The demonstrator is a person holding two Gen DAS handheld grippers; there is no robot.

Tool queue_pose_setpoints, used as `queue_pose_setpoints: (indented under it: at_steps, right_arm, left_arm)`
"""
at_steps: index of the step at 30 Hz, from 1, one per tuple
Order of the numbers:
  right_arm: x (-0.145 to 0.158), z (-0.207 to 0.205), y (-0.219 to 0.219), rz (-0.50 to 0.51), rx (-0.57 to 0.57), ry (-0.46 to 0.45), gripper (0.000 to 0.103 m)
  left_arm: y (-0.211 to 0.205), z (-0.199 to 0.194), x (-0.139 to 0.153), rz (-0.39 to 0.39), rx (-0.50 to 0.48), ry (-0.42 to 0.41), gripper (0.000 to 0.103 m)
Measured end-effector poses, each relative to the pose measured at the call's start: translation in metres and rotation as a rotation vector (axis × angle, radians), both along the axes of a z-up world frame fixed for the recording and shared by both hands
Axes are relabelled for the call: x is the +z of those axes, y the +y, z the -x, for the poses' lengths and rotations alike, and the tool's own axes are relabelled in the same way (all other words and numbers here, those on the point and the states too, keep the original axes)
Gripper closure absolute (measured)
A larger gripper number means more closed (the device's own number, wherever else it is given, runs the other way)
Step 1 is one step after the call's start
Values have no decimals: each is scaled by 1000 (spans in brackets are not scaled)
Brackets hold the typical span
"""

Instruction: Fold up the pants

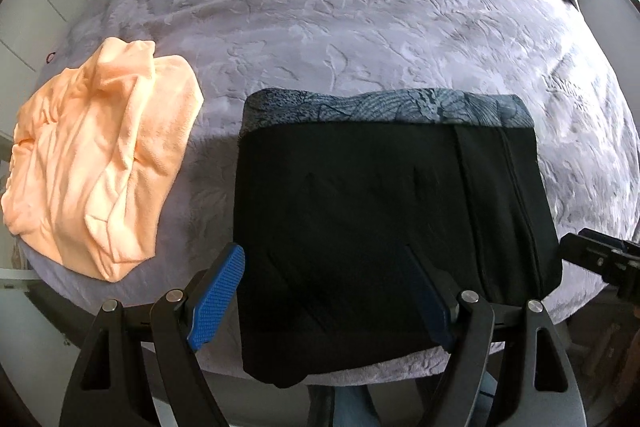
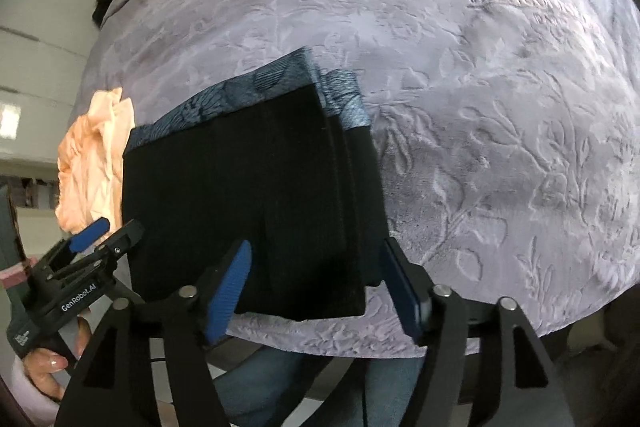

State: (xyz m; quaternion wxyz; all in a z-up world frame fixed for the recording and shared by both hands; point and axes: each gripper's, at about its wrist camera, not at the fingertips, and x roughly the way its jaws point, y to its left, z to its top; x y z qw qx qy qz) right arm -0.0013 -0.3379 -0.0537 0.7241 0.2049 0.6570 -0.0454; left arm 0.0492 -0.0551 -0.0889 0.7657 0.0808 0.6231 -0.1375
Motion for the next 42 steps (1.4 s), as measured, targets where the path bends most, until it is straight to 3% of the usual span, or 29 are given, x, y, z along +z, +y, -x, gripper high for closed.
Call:
queue_pose_setpoints:
  at_steps: [3, 5, 7, 14, 24, 30, 42]
  right_arm:
    - [6, -1, 17, 51, 51, -10, 23]
    - [10, -1, 26, 75, 75, -19, 21]
    - [13, -2, 34, 97, 91, -30, 16]
    - [30, 5, 55, 214, 101, -116, 14]
    - [42, 18, 68, 296, 42, -126, 14]
    - [45, 19, 76, 348, 76, -112, 14]
    - [45, 22, 68, 329, 92, -85, 14]
  left_arm:
    - [1, 3, 2, 2, -9, -6, 20]
    - [2, 4, 5, 6, -9, -19, 0]
    - [3, 6, 9, 11, -12, -41, 0]
    - [9, 12, 16, 15, -29, -69, 0]
    - [21, 22, 31, 34, -47, -109, 0]
    - [25, 26, 36, 39, -29, -121, 0]
    - [14, 42, 44, -11, 7, -129, 0]
